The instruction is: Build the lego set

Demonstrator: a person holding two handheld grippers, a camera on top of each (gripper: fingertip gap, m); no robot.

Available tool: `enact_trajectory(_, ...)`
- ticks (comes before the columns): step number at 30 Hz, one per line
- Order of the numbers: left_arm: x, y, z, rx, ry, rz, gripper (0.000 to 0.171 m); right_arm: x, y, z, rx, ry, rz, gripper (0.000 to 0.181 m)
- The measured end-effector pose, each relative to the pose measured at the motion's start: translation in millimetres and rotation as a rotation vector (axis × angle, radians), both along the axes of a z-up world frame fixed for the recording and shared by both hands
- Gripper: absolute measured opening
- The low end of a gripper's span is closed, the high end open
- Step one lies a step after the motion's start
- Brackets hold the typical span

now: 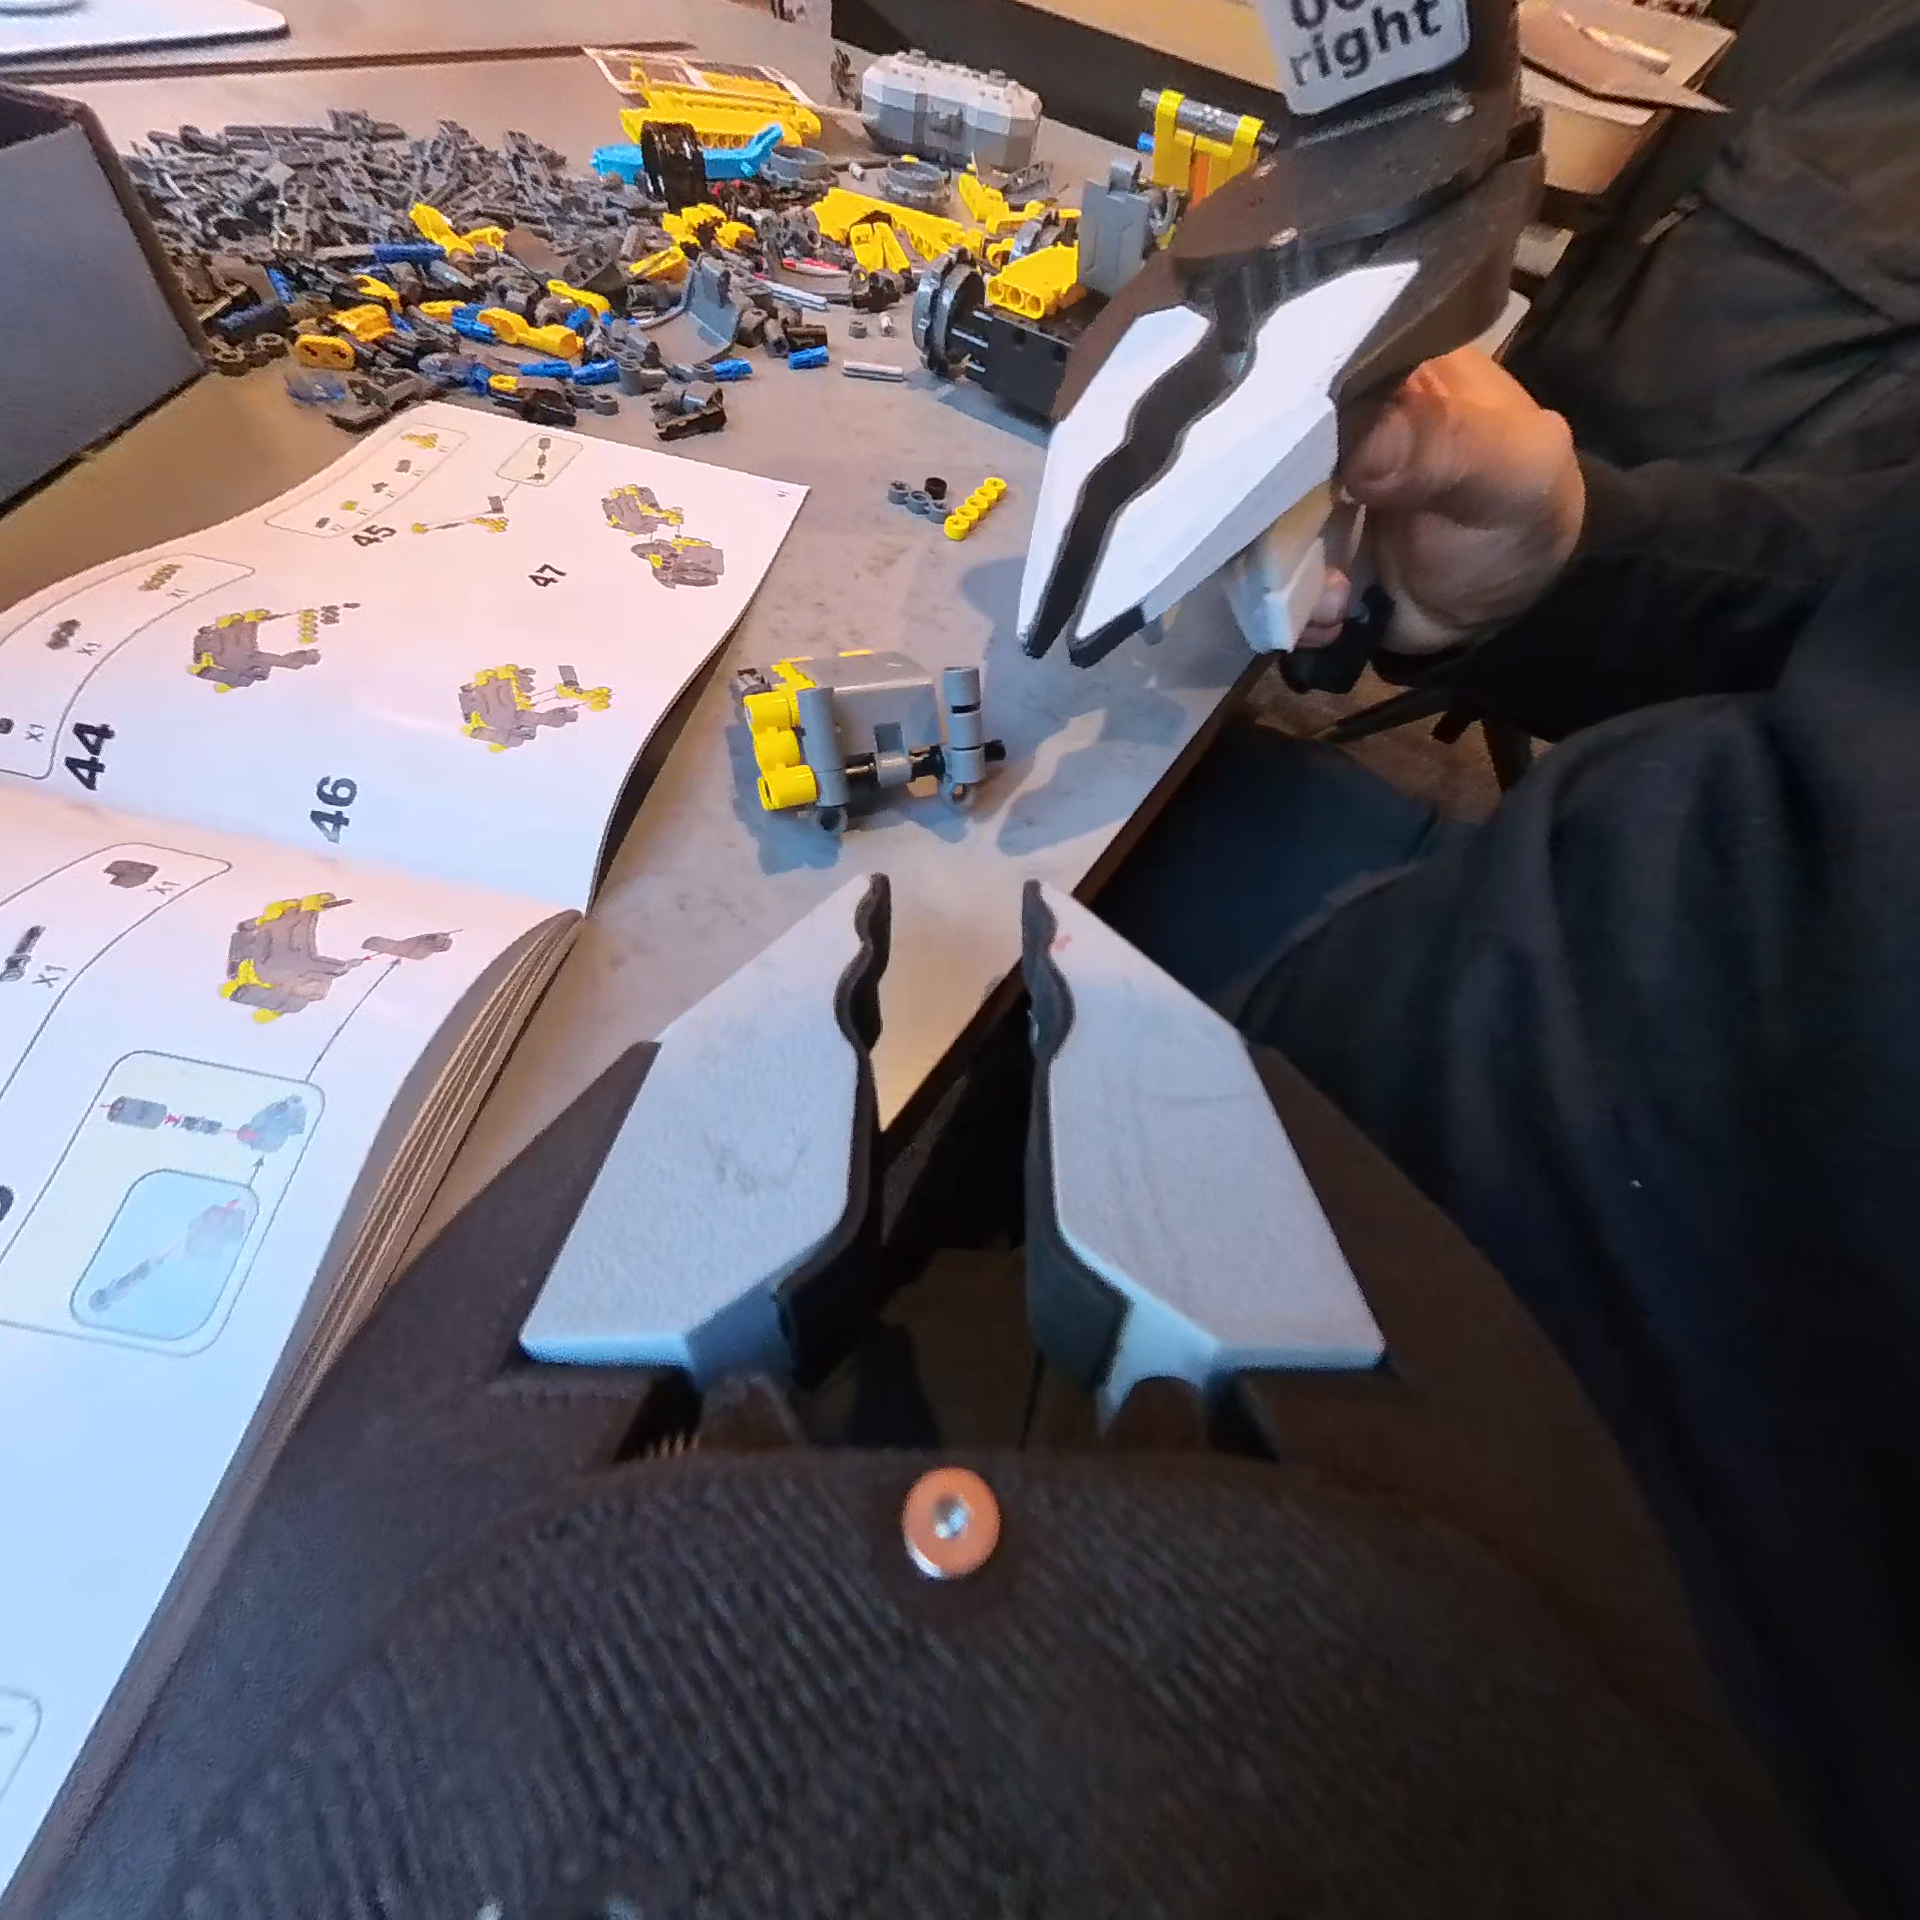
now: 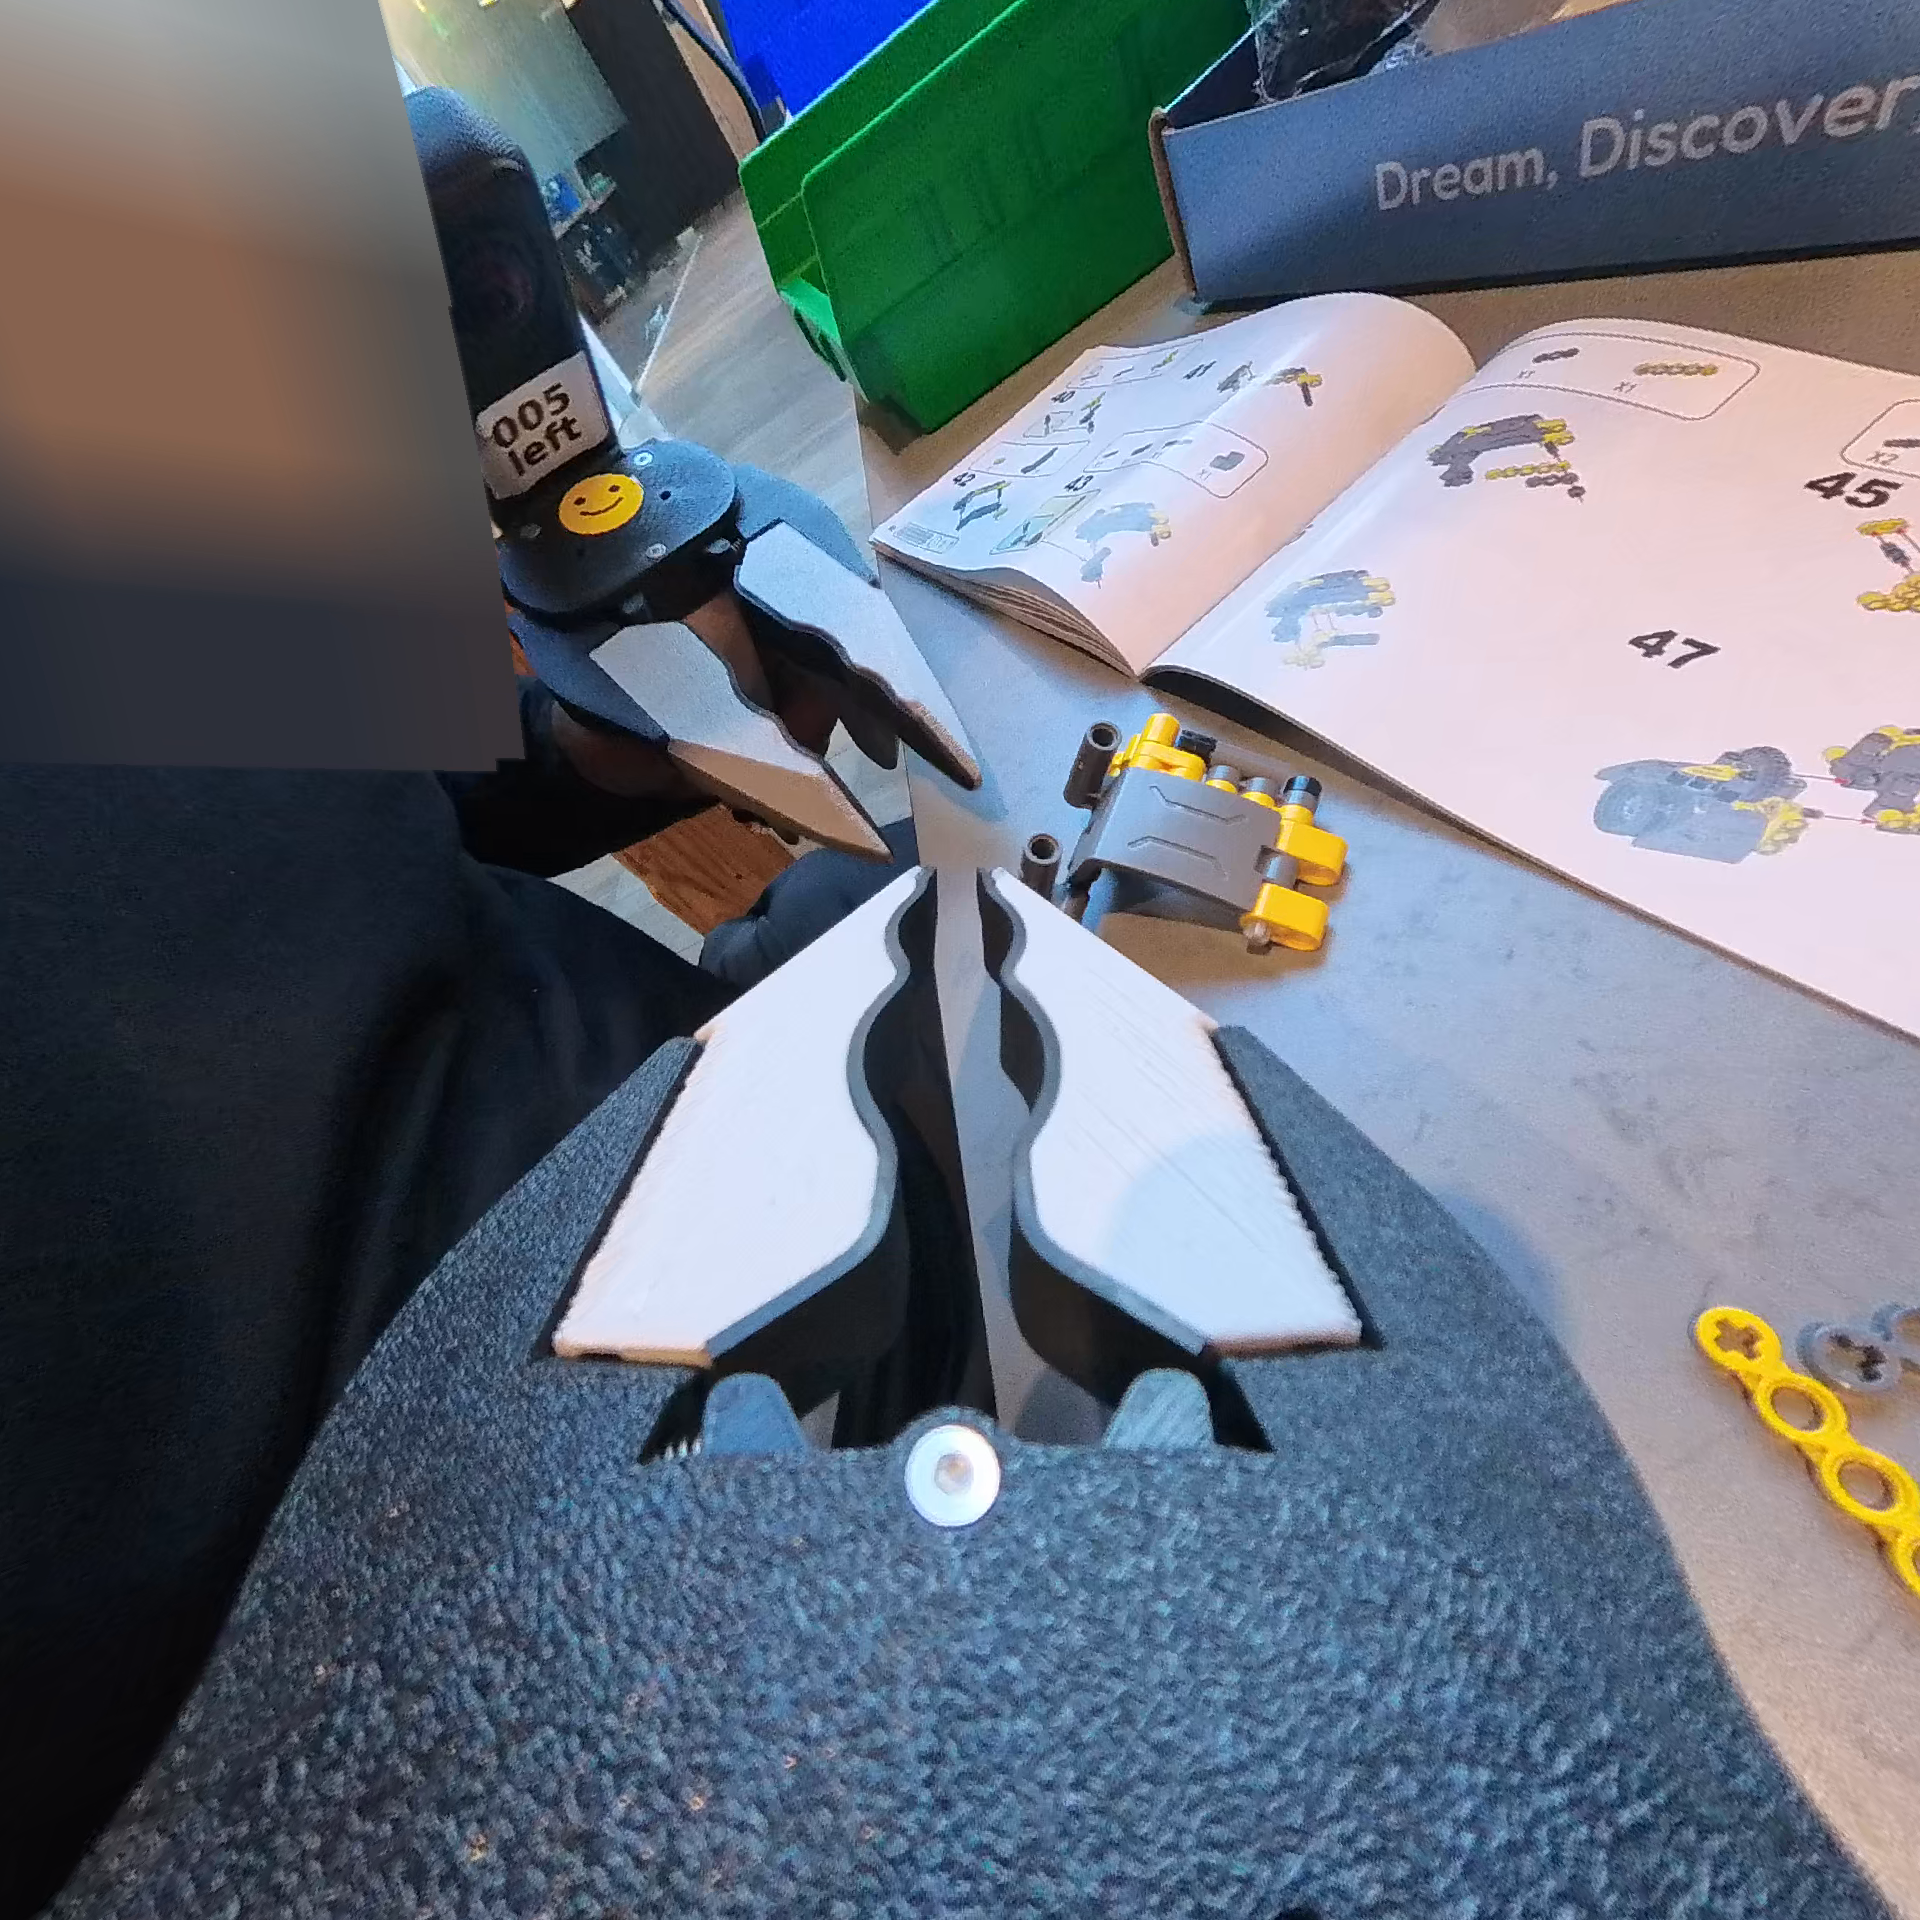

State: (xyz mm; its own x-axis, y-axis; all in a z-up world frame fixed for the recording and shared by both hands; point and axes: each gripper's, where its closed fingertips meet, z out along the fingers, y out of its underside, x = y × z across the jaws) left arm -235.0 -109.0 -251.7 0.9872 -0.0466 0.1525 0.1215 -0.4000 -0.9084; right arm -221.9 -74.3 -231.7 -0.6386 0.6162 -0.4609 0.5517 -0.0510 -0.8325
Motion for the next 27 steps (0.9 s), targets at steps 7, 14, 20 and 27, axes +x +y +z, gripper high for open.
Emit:
enact_trajectory(7, 0.3, 0.9, -2.1, -0.005, -0.009, -0.007, 0.024, 1.1, -0.9, 0.7, 0.004, 0.012, 0.006, 0.007)
enact_trajectory(14, 0.4, 1.6, -2.9, -0.005, -0.014, -0.014, 0.022, 1.5, -1.3, 1.0, -0.001, 0.009, 0.011, 0.007)
enact_trajectory(20, 2.0, 2.1, -1.7, -0.001, -0.011, -0.022, 0.022, 1.7, -1.4, 1.0, -0.001, 0.009, 0.011, 0.007)
enact_trajectory(27, 4.6, 1.7, -0.8, -0.001, -0.005, -0.034, 0.022, 1.7, -1.6, 0.9, -0.005, 0.004, 0.014, 0.007)
